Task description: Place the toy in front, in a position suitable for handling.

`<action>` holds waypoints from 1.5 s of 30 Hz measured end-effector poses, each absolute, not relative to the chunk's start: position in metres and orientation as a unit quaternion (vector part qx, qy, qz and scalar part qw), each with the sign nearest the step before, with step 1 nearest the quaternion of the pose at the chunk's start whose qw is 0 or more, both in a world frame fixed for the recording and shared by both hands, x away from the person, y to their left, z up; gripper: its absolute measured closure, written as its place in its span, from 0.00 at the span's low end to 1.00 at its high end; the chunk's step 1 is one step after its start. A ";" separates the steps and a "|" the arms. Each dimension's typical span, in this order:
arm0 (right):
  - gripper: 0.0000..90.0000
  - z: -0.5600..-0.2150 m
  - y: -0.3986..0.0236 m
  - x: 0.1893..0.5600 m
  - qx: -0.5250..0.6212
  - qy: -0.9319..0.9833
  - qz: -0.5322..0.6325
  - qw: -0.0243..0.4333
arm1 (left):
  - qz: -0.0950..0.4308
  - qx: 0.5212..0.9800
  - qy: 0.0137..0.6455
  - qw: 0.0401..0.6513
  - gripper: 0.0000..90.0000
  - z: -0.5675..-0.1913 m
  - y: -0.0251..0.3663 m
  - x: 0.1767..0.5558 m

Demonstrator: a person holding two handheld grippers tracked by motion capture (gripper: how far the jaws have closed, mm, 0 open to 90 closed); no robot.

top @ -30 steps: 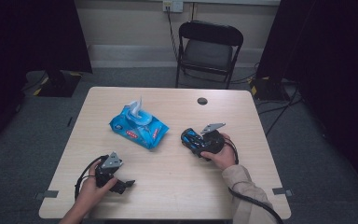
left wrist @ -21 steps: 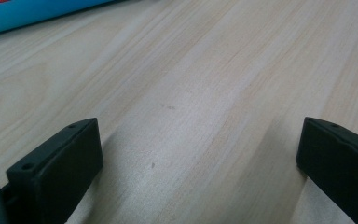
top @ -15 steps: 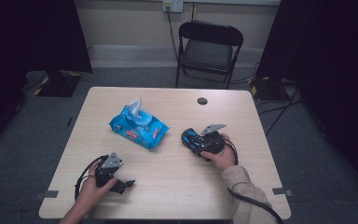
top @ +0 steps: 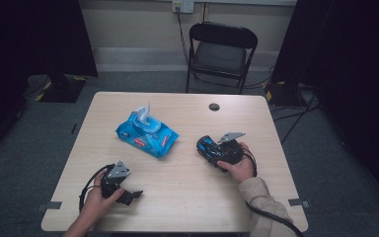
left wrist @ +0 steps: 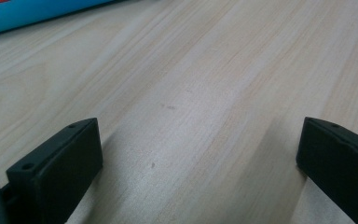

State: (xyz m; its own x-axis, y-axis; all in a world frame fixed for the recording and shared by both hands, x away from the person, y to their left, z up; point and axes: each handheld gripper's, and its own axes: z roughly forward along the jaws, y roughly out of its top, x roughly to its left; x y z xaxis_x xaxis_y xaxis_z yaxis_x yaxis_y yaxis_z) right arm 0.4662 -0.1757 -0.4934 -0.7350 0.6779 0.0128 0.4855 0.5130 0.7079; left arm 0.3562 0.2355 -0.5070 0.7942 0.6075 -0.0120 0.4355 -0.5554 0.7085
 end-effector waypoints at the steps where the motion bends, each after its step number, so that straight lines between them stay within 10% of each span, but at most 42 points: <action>1: 0.29 -0.492 -0.176 0.466 0.337 0.861 0.357 0.136 | 0.118 0.874 0.298 0.365 0.00 -0.507 0.236 0.356; 26: 0.29 -0.481 -0.150 0.377 0.281 0.881 0.367 0.102 | 0.118 0.874 0.298 0.365 0.00 -0.507 0.236 0.356; 45: 0.29 -0.496 -0.153 0.377 0.268 0.890 0.353 0.107 | 0.118 0.874 0.298 0.365 0.00 -0.507 0.236 0.356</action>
State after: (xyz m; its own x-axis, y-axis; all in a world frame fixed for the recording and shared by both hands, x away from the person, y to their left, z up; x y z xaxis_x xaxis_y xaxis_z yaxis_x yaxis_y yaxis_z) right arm 0.3774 -0.1532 -0.4962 -0.8340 0.5517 -0.0005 0.4011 0.6069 0.6861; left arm 0.3562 0.2356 -0.5069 0.7944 0.6073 -0.0117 0.4356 -0.5561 0.7078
